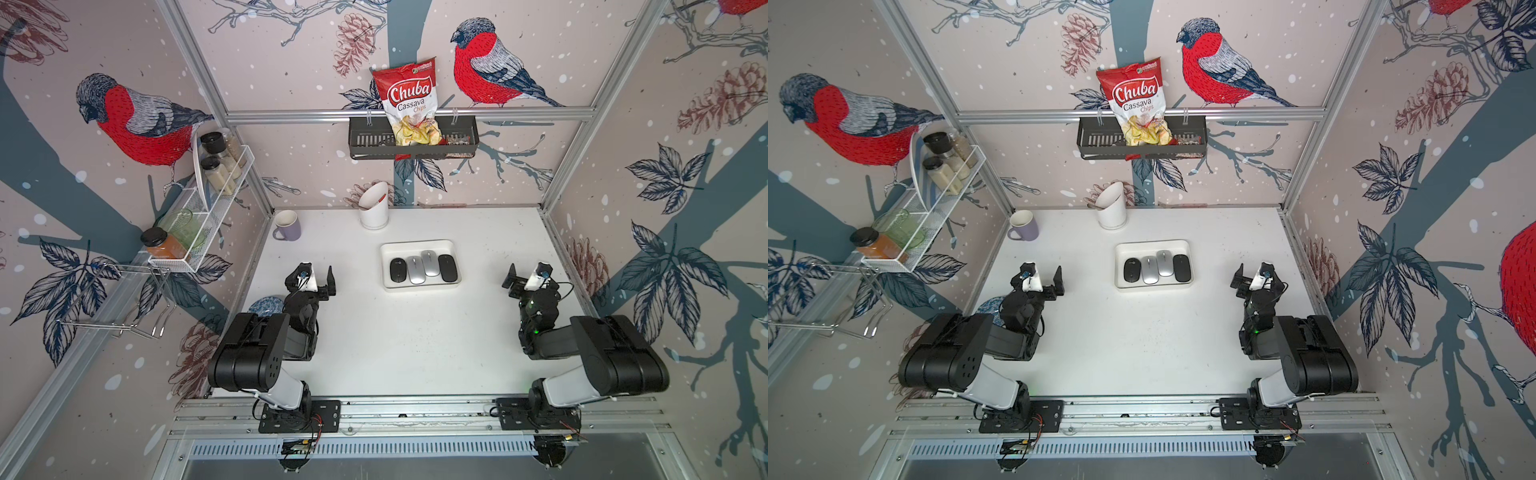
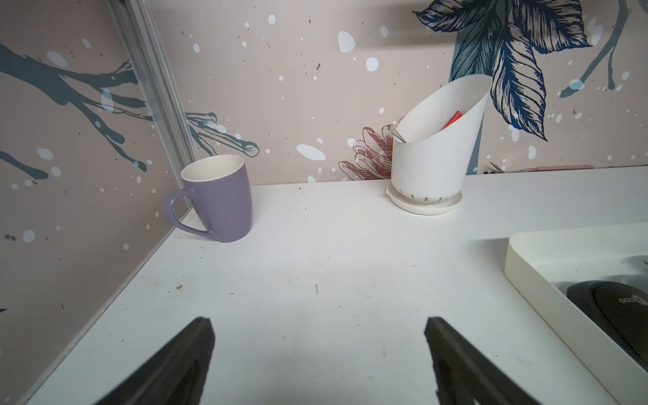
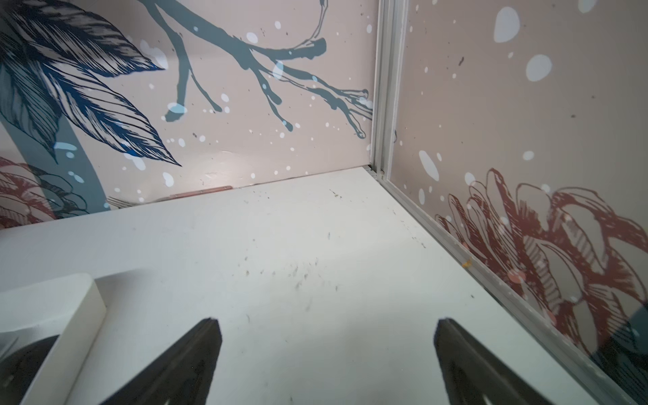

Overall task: Put the mouse in the storage box
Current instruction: Reset both arms

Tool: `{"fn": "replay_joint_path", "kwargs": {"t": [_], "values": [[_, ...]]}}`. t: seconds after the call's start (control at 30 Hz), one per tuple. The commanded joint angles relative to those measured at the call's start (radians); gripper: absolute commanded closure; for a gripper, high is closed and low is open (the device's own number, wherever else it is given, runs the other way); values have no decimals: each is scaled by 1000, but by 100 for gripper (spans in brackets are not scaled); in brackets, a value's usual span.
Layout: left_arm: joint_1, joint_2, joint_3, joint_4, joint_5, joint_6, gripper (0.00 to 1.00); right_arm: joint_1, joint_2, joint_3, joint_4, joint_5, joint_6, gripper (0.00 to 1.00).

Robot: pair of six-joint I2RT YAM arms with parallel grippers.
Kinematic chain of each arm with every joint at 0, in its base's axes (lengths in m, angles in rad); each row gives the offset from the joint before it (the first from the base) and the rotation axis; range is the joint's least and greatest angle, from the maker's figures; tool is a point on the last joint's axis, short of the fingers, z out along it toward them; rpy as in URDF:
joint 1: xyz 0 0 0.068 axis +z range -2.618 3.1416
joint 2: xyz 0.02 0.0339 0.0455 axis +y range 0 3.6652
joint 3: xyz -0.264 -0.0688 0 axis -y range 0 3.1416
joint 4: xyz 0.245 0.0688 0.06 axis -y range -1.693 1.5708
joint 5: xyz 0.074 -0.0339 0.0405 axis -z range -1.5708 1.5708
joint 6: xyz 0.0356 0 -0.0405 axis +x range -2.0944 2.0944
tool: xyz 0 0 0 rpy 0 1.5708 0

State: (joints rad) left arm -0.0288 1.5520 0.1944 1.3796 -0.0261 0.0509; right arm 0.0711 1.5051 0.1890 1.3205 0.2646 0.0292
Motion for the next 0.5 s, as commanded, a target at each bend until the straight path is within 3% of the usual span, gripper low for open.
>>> {"fn": "replay_joint_path", "kwargs": {"t": [0.0, 0.47], "values": [[11, -4, 14, -39, 49, -22, 3, -17, 1, 27, -76, -39, 33, 0], [11, -3, 30, -64, -11, -43, 2, -36, 4, 35, -90, -78, 38, 0]]}}
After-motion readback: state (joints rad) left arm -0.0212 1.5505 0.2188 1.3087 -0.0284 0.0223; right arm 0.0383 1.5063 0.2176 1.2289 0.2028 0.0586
